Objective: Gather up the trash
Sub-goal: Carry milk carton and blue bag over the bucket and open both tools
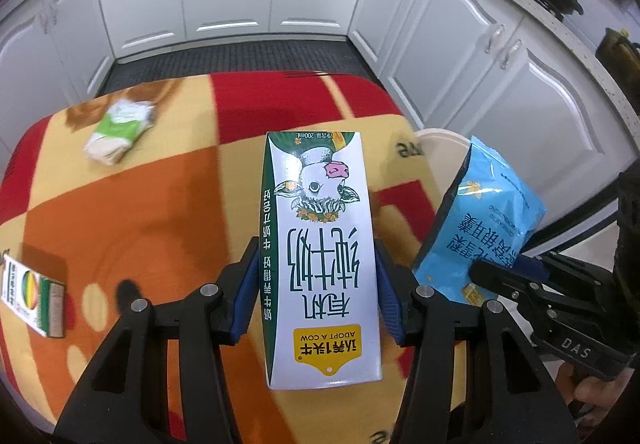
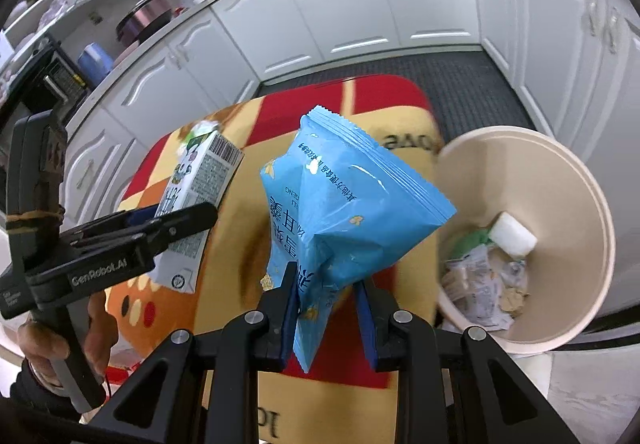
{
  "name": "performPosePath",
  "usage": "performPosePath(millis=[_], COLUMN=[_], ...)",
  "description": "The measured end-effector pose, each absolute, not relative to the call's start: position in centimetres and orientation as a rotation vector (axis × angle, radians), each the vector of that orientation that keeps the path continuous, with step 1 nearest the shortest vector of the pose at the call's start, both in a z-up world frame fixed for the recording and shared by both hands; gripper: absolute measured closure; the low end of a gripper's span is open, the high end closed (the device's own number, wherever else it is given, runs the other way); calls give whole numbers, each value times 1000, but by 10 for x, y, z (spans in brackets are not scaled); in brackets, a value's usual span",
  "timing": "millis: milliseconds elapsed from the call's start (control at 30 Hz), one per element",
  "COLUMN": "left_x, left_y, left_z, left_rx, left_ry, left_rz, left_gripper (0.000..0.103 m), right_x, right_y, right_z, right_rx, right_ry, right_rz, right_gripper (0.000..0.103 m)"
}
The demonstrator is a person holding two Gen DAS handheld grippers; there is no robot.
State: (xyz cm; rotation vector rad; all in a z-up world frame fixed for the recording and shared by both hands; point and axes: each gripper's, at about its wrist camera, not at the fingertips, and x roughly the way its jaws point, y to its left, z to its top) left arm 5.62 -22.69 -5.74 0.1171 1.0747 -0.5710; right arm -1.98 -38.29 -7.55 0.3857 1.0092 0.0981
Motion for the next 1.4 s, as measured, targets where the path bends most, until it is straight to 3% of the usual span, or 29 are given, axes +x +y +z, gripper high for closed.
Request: performPosePath(millis=[867,1400], left_x=[39,39], left_y=[-379,-403], left_z=[-78,-94], left_rx=[216,279], left_ry=[1095,1087], left_rz=[-715,-702], left_gripper=[53,53], right_x=[-51,-47], right_y=[-514,-541], right_z=[-98,-113], right_rx=[374,415], right_ry=[1035,1043], right_rz=[-225,-300], right_gripper=[78,78])
